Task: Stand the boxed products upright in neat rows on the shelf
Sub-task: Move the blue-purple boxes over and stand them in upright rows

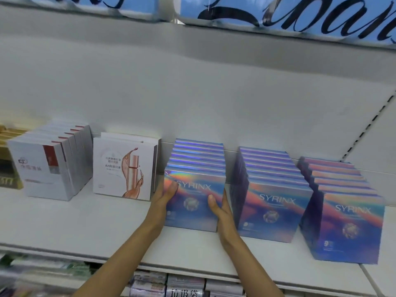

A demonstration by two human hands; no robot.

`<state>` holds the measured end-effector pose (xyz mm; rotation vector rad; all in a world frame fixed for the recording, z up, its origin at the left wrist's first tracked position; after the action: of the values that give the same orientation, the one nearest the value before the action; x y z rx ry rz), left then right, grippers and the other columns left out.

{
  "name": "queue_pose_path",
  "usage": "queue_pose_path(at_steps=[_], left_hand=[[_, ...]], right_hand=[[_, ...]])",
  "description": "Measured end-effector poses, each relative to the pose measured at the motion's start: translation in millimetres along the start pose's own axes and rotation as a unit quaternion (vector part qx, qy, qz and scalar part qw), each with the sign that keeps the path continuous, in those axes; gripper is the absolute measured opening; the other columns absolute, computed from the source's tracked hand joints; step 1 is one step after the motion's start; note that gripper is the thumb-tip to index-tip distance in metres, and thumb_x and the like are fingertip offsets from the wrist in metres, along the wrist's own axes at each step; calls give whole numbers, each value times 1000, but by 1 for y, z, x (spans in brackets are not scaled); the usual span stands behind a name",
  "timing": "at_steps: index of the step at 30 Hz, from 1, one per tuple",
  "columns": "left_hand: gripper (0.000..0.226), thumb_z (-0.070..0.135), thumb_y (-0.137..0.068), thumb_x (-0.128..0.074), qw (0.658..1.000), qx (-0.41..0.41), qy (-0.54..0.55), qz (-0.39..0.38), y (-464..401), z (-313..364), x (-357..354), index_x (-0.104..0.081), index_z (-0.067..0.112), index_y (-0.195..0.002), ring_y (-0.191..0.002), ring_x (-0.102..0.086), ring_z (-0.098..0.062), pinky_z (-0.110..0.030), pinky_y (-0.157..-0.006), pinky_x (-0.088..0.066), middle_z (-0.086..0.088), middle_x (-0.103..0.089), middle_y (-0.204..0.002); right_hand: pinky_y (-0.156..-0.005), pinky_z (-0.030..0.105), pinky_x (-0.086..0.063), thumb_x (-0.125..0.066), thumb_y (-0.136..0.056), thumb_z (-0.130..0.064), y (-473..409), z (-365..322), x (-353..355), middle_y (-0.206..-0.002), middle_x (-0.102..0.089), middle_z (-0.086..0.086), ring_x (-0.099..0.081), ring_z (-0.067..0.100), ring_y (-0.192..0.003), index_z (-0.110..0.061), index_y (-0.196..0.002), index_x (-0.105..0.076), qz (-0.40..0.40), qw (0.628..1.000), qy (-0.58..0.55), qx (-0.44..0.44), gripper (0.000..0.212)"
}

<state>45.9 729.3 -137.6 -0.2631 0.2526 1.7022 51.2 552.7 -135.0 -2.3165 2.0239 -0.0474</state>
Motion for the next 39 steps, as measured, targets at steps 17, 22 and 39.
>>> queue_pose_path(at_steps=[17,22,39], left_hand=[[106,81,-45,-80,1000,7,-1,7,7,-2,0,-58,15,-125,-101,-74,-29,-33,-73,-63,-8,-74,-115],[57,52,-88,-69,991,-95,-91,39,21,9,-6,-50,32,-138,-115,-68,-14,-20,-75,-59,18,-70,-116],[58,-13,-87,-56,747,-507,-408,-137,131,-13,-163,-54,8,-142,-146,-40,-28,-44,-118,-36,-1,-46,-155]], right_hand=[[-100,33,-53,-65,-96,-30,11,1,-4,-133,-65,-7,-61,15,-125,-24,-142,-47,28,999,-29,-4,50],[-92,22,-55,-55,-101,-12,18,-10,0,-130,-62,-9,-62,-3,-116,-30,-134,-48,5,998,49,42,38],[-124,38,-23,-58,-95,-10,129,-59,162,-164,-28,1,-22,23,-153,-8,-154,-32,154,873,352,301,65]])
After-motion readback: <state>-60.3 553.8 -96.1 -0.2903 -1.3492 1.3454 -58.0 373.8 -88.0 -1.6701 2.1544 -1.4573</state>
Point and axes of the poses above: each hand's wrist, its own y-axis away from the middle knuckle, its own x-axis out of the back of the hand, z = x × y, the point moved 3 cm from there along -y, towards the middle knuckle
